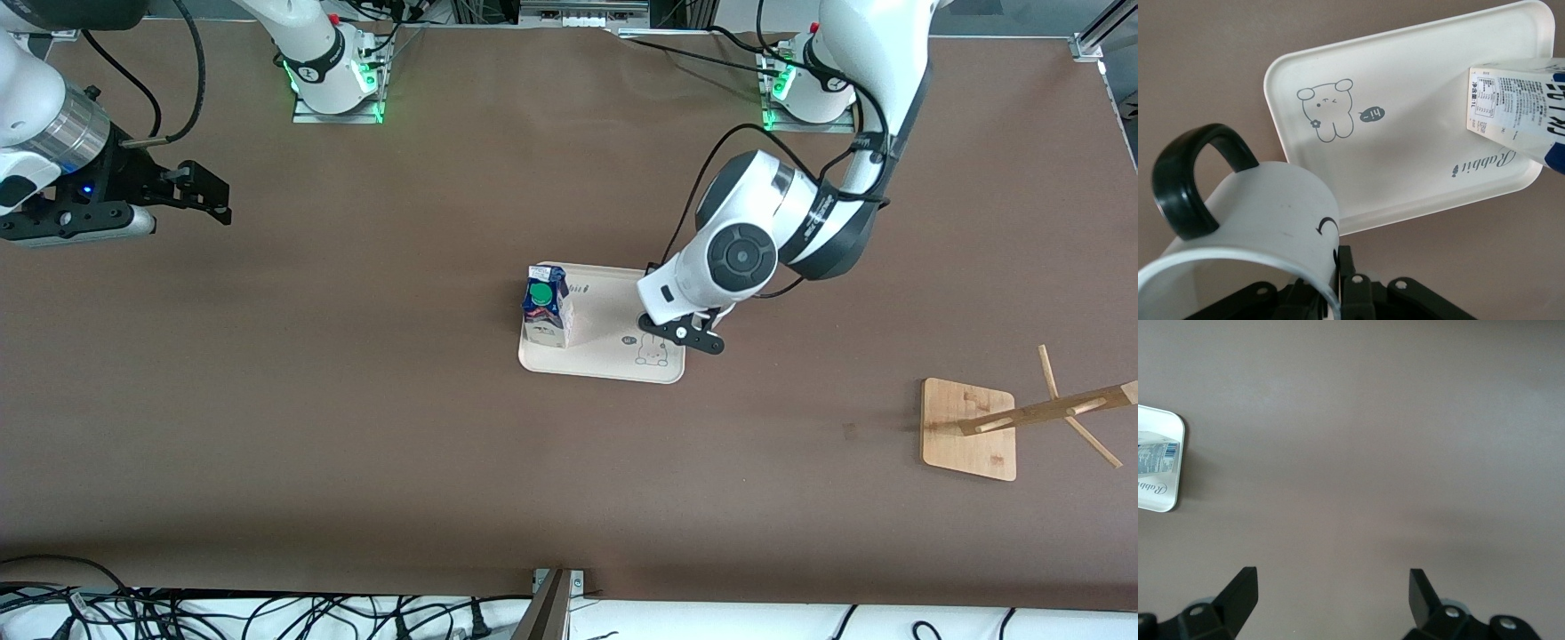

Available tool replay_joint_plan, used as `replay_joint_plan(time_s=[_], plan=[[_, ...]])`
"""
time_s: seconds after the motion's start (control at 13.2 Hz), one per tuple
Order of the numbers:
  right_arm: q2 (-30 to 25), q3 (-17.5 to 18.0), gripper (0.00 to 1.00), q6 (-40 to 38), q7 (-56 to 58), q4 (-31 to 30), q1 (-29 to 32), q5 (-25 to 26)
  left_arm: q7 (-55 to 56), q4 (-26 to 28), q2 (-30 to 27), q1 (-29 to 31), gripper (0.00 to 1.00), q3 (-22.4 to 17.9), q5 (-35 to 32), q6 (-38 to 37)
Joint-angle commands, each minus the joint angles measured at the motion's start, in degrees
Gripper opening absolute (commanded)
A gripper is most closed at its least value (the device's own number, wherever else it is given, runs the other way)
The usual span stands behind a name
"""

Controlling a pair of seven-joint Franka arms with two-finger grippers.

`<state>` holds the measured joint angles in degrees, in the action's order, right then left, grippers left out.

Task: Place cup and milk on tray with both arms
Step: 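Lower the mug onto the tray beside the carton with the left gripper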

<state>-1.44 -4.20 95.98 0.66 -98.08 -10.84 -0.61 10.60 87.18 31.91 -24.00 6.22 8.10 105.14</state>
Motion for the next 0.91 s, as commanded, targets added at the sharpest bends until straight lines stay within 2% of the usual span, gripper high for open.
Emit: replay_joint_plan(time_s=[0.0,0.23,0.83], plan=[[0.04,0.68,1.00,-0.53,-0.58,0.87,0.47,0.96,0.91,-4.99,3.50,-0.77,0.00,-0.07,1.39,-0.81],[0.04,0.68,1.00,-0.53,-0.58,0.87,0.47,0.96,0.65,-6.05,6.41,-0.87,0.00,1.50,0.87,0.93],[-0.05,0.68,1.00,-0.53,-0.58,0.87,0.21,0.87,-1.02,-5.35,8.17,-0.96,0.00,2.13,0.78,4.20]])
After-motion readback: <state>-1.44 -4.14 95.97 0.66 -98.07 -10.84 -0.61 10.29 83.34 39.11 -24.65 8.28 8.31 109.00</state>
